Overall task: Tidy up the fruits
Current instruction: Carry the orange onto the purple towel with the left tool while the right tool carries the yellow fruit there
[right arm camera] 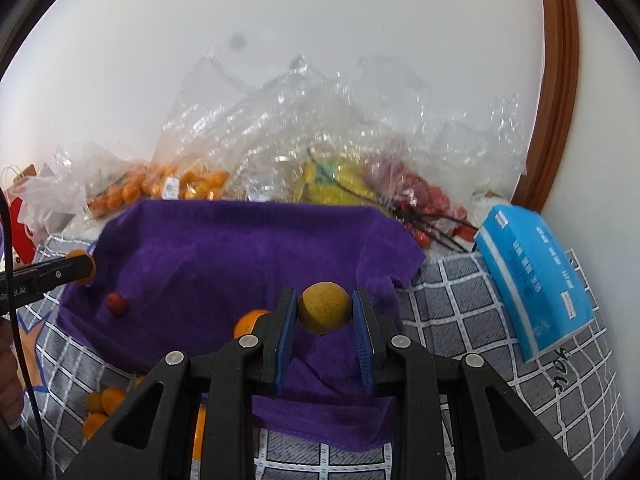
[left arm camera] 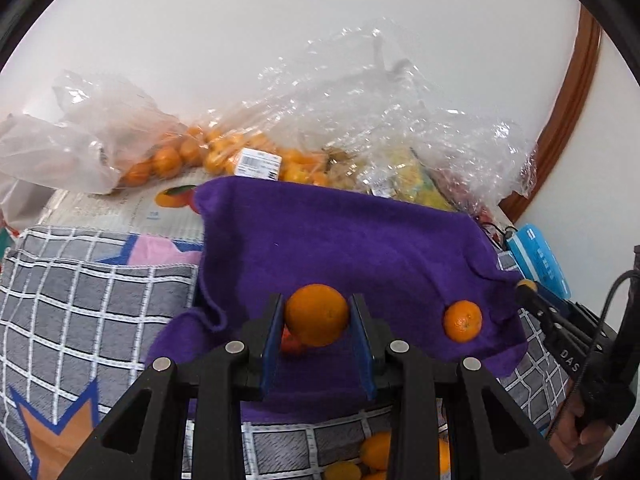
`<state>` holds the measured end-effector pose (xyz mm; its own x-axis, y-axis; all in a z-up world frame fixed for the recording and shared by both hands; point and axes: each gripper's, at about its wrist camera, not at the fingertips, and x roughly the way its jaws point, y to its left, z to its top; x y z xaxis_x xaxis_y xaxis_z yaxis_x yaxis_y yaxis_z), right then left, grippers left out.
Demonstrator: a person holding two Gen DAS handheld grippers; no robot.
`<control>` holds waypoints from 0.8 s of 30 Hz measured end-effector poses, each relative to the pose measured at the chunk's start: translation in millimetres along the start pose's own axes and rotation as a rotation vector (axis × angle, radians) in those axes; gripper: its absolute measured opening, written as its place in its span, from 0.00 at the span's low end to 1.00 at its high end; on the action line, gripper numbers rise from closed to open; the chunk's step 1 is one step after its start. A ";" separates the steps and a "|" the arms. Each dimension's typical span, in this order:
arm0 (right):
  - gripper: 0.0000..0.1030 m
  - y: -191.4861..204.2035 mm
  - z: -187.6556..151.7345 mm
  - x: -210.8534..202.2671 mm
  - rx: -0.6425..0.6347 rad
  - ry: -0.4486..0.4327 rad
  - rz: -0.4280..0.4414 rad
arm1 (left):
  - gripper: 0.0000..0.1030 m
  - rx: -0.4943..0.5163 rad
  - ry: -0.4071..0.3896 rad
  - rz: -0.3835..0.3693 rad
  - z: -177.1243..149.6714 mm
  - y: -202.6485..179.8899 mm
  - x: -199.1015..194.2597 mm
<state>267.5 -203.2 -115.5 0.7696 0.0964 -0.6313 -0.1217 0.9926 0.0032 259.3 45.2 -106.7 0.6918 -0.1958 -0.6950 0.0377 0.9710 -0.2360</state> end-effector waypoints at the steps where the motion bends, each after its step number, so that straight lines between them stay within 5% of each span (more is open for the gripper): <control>1: 0.27 0.1 -0.9 3.6 0.001 0.011 0.002 | 0.30 0.002 0.003 -0.008 -0.9 -0.8 2.1; 24: 0.27 0.6 -24.0 39.5 -0.007 0.131 -0.002 | 0.30 0.016 0.097 -0.065 -19.6 -11.4 41.1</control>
<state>282.8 -200.6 -159.1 0.6815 0.0839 -0.7270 -0.1252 0.9921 -0.0029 273.2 23.5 -145.9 0.6149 -0.2700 -0.7409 0.0922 0.9577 -0.2725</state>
